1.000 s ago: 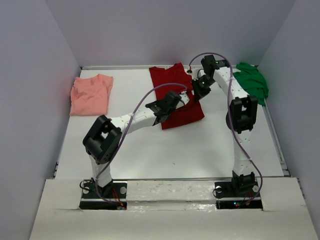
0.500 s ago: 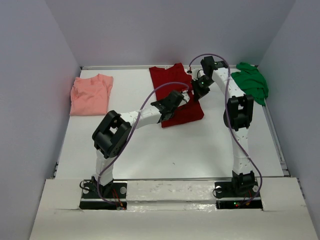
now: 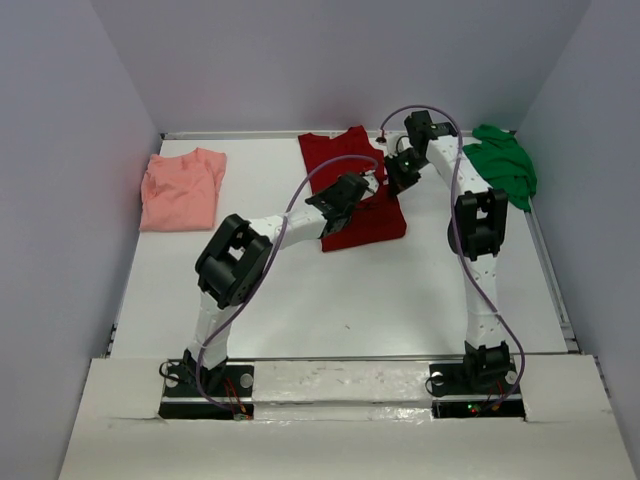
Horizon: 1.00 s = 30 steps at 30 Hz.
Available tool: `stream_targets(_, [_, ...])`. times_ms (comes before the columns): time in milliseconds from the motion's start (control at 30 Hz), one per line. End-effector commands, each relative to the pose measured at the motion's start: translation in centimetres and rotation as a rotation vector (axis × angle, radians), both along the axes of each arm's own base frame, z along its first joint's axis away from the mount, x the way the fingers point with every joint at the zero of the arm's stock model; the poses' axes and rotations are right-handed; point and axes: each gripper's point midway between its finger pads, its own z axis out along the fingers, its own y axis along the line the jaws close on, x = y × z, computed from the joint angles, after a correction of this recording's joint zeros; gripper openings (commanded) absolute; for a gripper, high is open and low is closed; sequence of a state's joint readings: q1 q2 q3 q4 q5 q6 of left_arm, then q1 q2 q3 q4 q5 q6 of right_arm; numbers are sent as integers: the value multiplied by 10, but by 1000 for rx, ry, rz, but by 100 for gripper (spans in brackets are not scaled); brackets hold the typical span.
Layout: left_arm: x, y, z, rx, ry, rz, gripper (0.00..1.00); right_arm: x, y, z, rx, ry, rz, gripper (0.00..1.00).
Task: Fold and stack the t-shirts
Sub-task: Fold the tshirt
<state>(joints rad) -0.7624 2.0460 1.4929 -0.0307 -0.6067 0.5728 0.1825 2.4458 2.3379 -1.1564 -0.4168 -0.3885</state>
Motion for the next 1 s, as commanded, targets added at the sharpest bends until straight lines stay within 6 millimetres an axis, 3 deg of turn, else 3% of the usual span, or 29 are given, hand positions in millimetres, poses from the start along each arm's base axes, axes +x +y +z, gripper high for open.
stream_targets(0, [14, -6, 23, -28, -83, 25, 0, 22, 3, 9, 31, -82, 8, 0])
stream_targets(533, [21, -2, 2, 34, -117, 40, 0, 44, 9, 0, 48, -126, 14, 0])
stream_targets(733, [28, 2, -4, 83, -150, 76, 0, 44, 9, -9, 46, -113, 15, 0])
stream_targets(967, [34, 0, -13, 121, -164, 75, 1, 44, 9, -3, 48, -136, 32, 0])
